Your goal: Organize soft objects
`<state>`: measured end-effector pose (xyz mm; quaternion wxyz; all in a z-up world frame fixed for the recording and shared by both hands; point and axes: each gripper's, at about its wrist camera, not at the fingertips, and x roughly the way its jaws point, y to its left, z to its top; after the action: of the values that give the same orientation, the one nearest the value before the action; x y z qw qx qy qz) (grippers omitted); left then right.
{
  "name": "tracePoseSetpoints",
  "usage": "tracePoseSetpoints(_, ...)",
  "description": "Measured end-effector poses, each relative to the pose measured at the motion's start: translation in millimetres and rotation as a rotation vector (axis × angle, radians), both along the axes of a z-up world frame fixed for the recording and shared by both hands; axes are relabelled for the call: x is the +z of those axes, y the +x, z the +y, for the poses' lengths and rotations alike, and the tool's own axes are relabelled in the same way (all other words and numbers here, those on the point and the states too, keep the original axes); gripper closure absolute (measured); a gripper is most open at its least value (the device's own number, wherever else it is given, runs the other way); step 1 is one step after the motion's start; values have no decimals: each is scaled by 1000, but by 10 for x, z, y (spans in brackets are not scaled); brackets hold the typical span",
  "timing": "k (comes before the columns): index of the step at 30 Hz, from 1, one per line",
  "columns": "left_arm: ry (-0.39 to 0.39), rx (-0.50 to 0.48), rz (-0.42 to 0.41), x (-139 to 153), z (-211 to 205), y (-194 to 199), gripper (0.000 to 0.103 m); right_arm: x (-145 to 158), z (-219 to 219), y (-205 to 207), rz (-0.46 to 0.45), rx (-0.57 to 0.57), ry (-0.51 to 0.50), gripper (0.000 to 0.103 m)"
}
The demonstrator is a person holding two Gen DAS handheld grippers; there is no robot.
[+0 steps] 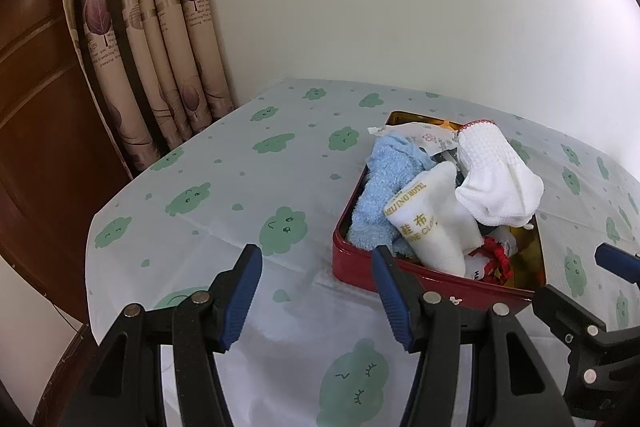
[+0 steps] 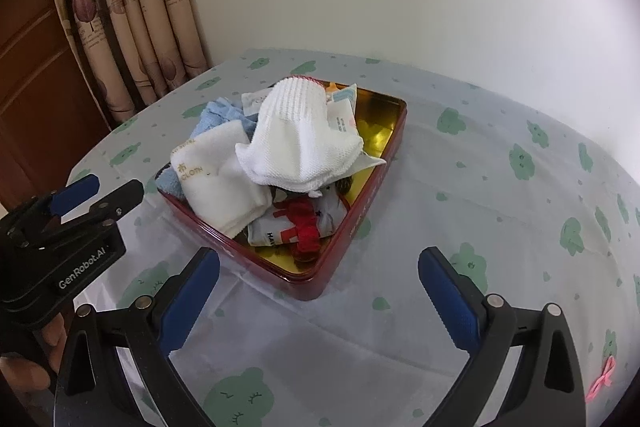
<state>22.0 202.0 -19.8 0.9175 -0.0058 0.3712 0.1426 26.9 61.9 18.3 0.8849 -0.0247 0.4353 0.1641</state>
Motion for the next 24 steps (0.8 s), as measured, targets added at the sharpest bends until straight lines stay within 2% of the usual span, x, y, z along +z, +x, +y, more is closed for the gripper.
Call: tracePoseSetpoints(24, -4, -18, 3, -7, -10, -1, 45, -90, 101, -32, 31, 42, -4, 3)
